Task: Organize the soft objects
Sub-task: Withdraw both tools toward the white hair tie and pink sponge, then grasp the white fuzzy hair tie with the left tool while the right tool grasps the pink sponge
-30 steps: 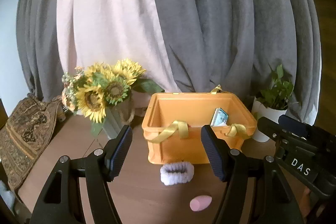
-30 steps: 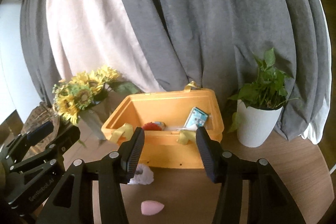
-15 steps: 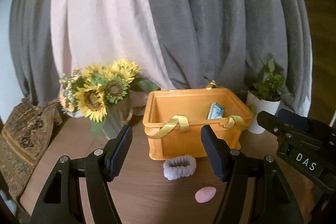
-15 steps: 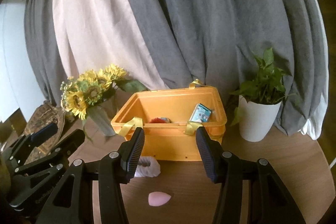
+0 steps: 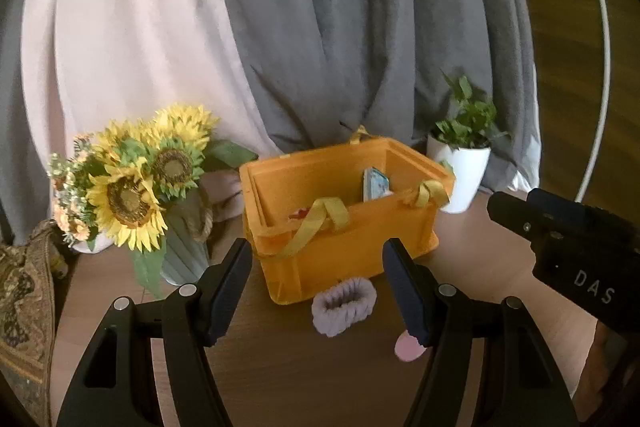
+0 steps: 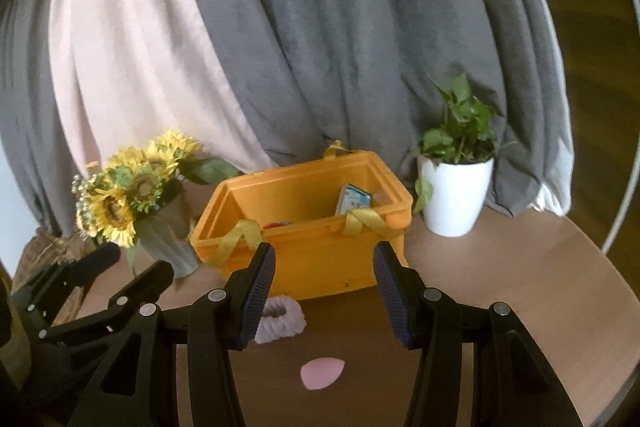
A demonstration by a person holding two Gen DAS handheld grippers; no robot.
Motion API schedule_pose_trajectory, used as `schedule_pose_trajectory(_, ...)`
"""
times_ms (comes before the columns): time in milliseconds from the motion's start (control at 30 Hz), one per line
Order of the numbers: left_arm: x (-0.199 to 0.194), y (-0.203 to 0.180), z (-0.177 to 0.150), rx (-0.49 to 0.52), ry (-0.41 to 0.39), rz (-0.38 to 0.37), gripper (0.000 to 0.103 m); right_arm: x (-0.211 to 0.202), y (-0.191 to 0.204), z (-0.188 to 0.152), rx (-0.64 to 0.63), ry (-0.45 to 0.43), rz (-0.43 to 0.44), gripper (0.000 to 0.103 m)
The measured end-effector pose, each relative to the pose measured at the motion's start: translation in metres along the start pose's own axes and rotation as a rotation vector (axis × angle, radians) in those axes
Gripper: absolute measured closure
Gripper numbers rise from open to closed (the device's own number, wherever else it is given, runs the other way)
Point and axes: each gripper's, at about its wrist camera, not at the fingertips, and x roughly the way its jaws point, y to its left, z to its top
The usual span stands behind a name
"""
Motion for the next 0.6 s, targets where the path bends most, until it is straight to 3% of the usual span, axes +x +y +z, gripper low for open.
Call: schedule_pose_trajectory(600, 0.046, 0.028, -0.033, 0.165, 0.052, -0.201, 0.036, 0.012, 0.037, -0.049, 0.124, 0.029, -0.177, 0.05)
